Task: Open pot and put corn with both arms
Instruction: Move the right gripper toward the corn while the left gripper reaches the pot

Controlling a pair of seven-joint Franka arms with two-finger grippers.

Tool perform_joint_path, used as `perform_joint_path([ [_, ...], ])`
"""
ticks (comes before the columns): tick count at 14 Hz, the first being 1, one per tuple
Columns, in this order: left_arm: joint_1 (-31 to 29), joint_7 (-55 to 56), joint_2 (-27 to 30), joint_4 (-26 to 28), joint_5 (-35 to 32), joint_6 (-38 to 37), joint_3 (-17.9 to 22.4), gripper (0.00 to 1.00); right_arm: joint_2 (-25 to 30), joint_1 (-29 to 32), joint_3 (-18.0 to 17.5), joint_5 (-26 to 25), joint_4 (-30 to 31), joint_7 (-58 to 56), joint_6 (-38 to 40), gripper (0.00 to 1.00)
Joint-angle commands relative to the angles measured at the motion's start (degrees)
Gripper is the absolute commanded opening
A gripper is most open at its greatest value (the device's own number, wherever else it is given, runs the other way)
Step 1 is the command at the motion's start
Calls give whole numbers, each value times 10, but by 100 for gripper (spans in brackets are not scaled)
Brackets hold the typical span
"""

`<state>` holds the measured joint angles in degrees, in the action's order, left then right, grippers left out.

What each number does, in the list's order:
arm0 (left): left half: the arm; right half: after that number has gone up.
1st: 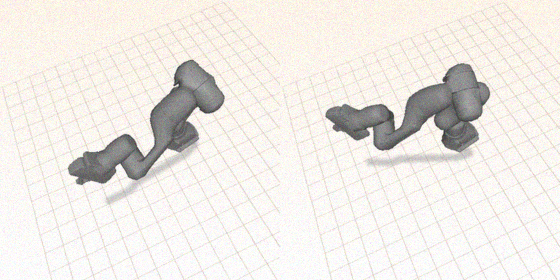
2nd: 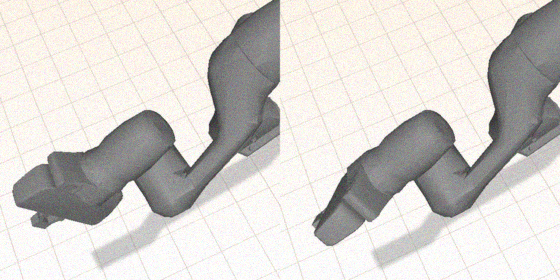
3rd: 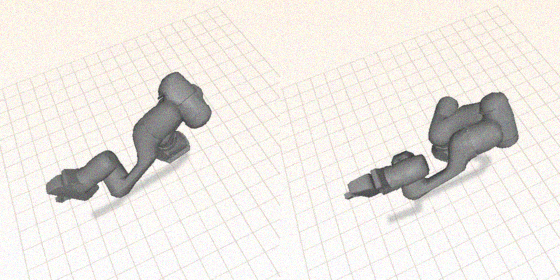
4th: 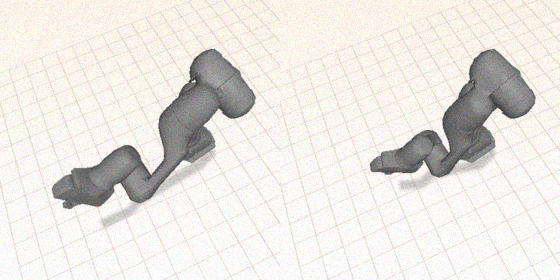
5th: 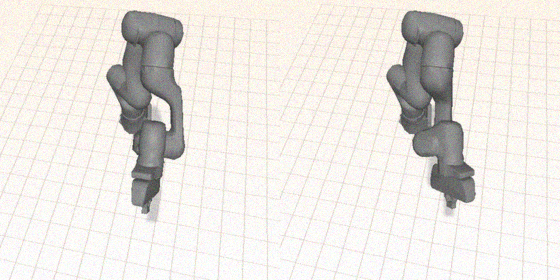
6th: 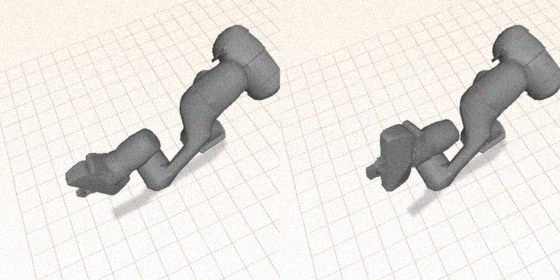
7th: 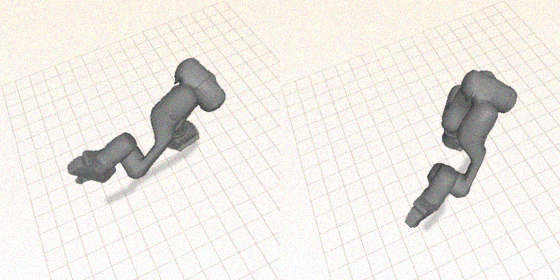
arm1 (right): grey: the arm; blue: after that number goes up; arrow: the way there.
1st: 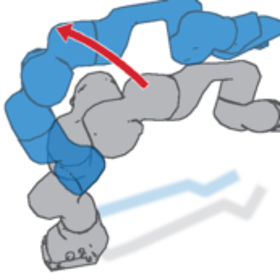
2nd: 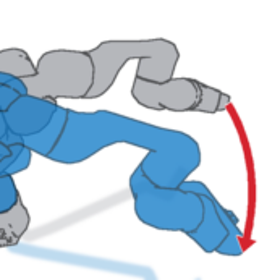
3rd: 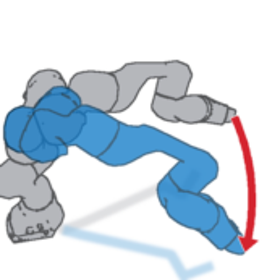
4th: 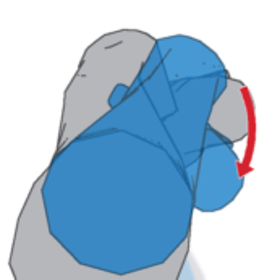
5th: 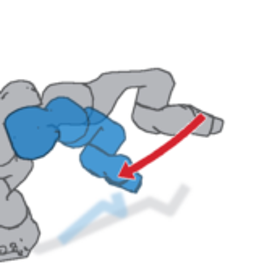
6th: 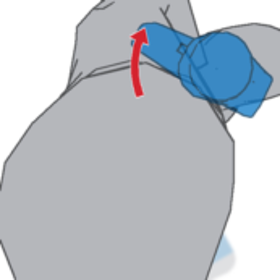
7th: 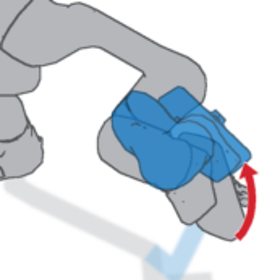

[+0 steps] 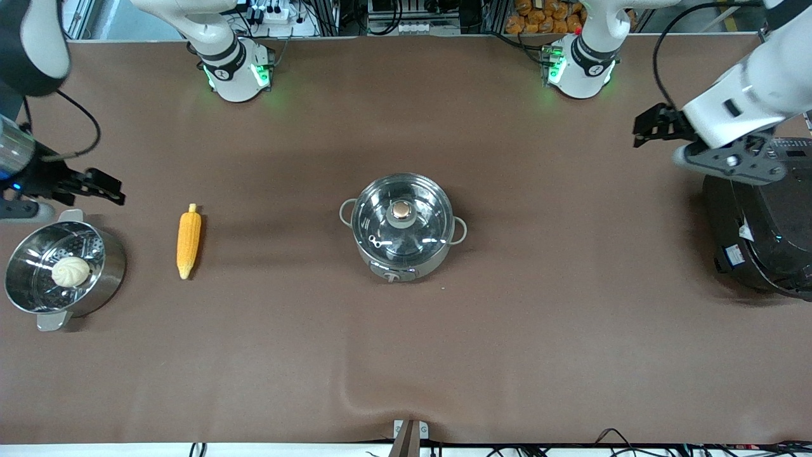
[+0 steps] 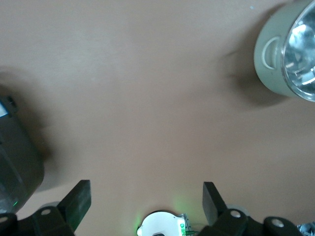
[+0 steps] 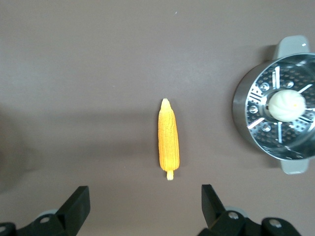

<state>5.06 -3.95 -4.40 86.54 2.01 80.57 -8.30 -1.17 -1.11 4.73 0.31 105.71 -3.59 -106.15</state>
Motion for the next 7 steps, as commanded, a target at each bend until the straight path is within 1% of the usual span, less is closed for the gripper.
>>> perform_joint_path([
  [1,24,37,-40,-21,11,25,-3,100,5,-4,1,2,63,5,-69,100],
  [2,34,53,-48,-21,12,38,-4,100,-8,-6,1,2,91,5,-111,100],
  [4,64,95,-70,-21,12,63,-4,100,-10,-19,1,2,155,5,-200,100],
  [7,117,172,-109,-21,11,105,-3,100,-28,-14,2,1,192,4,-265,100],
])
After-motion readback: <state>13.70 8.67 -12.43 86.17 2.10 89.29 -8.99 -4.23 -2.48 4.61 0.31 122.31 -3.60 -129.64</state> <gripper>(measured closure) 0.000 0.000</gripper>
